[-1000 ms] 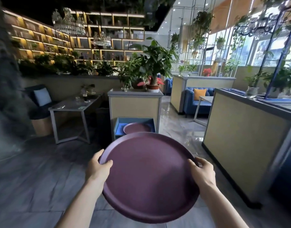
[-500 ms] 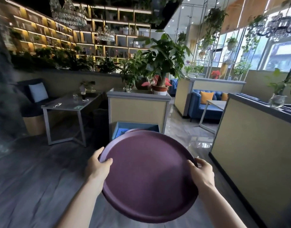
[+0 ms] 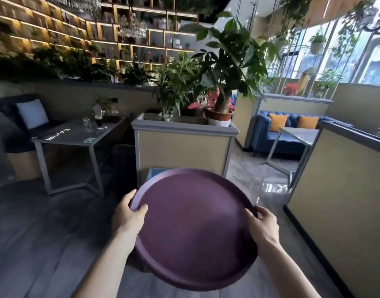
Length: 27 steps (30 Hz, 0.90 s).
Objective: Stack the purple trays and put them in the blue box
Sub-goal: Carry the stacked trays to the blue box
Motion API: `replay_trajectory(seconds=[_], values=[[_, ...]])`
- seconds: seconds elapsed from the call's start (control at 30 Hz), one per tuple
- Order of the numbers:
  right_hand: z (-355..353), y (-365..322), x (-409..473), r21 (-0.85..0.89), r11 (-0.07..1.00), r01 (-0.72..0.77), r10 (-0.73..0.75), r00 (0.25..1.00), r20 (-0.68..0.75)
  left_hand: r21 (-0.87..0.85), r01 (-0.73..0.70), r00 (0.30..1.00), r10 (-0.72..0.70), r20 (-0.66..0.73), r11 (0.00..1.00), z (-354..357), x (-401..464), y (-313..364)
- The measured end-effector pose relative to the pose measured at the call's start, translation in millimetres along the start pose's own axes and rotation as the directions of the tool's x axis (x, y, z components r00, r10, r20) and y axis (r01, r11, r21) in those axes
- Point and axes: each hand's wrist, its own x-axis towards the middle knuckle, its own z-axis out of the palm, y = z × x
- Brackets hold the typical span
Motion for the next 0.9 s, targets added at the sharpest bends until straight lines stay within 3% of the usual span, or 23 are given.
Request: replay_trajectory(seconds=[0.53,0.73,0.9], values=[[168.1,-40.9,311.1,-0.015,0.998,-0.054,0.055,0.997,0.058,0.074,0.014,0.995,-0.006,-0.103,0.997,188.8,272.1,-1.8],[215.8,-37.5,374.2,-0.103,0.993,-0.065,0.069,0.997,0.038,0.163,0.042,0.992,-0.021,-0.128,0.986,225.4,326.8,-18.0],[250.7,-16.1,409.1,-0.213,0.973,-0.090,0.096,0.995,0.017,0.279,0.155,0.979,-0.109,-0.173,0.948,244.3,366.5,-52.5]])
